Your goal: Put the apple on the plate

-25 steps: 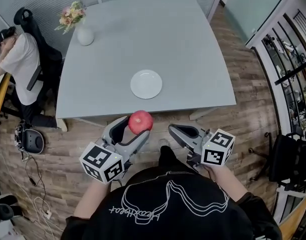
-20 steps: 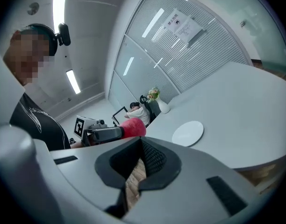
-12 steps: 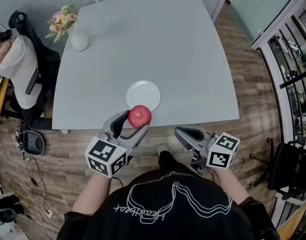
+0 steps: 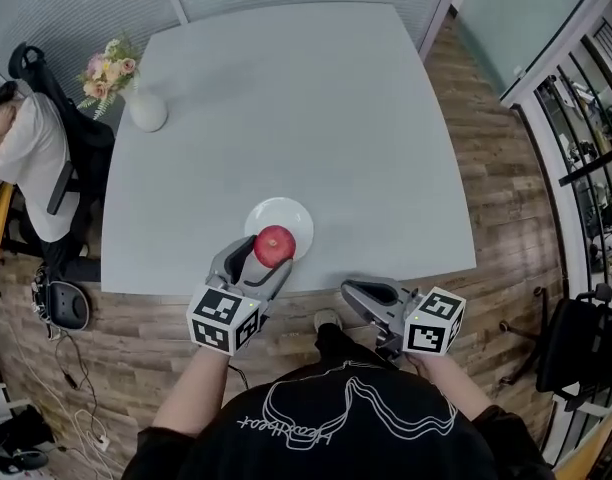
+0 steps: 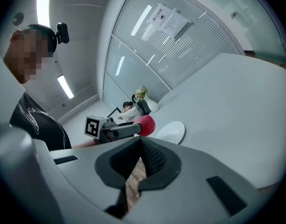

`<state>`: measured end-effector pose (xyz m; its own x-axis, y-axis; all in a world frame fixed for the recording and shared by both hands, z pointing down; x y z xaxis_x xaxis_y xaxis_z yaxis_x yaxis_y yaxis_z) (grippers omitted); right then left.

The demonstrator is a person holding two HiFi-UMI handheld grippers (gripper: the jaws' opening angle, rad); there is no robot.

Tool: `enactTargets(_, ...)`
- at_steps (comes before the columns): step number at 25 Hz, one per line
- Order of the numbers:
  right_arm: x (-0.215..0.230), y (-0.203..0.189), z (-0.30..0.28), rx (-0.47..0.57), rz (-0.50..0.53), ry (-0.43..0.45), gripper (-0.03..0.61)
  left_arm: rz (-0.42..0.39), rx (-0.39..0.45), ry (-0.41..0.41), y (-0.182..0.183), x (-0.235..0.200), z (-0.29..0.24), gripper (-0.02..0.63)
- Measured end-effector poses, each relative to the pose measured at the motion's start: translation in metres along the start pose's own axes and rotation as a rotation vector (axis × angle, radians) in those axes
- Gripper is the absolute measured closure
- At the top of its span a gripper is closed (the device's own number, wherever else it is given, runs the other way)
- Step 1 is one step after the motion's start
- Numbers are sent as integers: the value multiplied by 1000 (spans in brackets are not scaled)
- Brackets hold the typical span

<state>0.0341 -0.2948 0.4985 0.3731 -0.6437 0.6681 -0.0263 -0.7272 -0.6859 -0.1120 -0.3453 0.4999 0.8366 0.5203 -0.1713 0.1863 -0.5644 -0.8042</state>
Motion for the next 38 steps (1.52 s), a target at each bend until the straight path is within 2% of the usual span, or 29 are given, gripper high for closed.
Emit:
enactTargets(7, 16, -1, -5, -24, -25, -5, 571, -20, -24, 30, -9, -16, -32, 304)
enactTargets(12, 27, -4, -8, -43, -46, -18, 571, -4, -35, 46, -15, -28, -49, 304)
enactTargets(20, 35, -11, -11, -65, -61, -22, 571, -56, -79, 75, -24, -36, -67, 304)
enactTargets(29, 35, -8, -9, -55, -49, -21, 571, -61, -119, 95, -38, -42, -75, 304)
enactTargets(35, 34, -7, -8, -58, 3, -33, 571, -55, -107, 93, -38, -44, -80, 304)
enactTargets(38, 34, -9, -10, -58, -9, -27, 571, -66, -114, 94, -41, -44, -79, 304)
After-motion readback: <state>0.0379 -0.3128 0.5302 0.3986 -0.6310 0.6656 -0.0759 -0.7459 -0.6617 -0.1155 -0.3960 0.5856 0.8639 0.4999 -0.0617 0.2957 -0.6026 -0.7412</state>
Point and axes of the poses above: the fingertips, and each gripper's own axes: z backward along the fingers, x to its right, y out of its top, the point moved 2 cm from there along z, backward along the fingers, and after that the axes turned 7 degrees about -x, right-handed, at the moved point
